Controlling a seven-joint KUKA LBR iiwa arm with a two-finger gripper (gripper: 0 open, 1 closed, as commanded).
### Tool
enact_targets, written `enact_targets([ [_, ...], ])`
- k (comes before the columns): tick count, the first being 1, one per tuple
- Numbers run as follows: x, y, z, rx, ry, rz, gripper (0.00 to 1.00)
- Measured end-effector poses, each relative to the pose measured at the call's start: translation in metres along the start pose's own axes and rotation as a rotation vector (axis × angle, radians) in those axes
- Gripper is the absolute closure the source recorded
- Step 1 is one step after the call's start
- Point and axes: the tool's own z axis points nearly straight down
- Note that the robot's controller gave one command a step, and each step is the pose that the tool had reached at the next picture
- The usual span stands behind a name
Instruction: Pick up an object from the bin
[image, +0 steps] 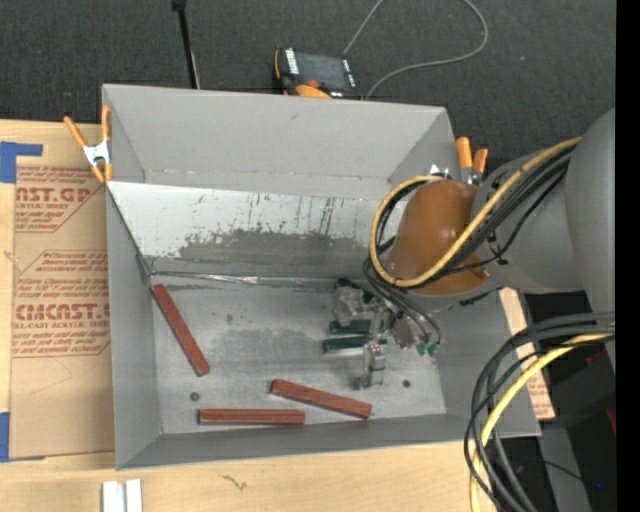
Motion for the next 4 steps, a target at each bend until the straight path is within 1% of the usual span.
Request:
enact_targets([
  [1, 0.009, -0.017, -0.004, 0.0, -0.002, 0.079, 0.0],
  [2, -0.03, -0.039, -0.004, 0.002, -0.001, 0.009, 0.0],
  [3, -0.03, -0.038, -0.004, 0.002, -0.002, 0.01, 1.0],
  [4, -0.029, -0.011, -0.138, 0.003, -0.006, -0.43, 1.0],
])
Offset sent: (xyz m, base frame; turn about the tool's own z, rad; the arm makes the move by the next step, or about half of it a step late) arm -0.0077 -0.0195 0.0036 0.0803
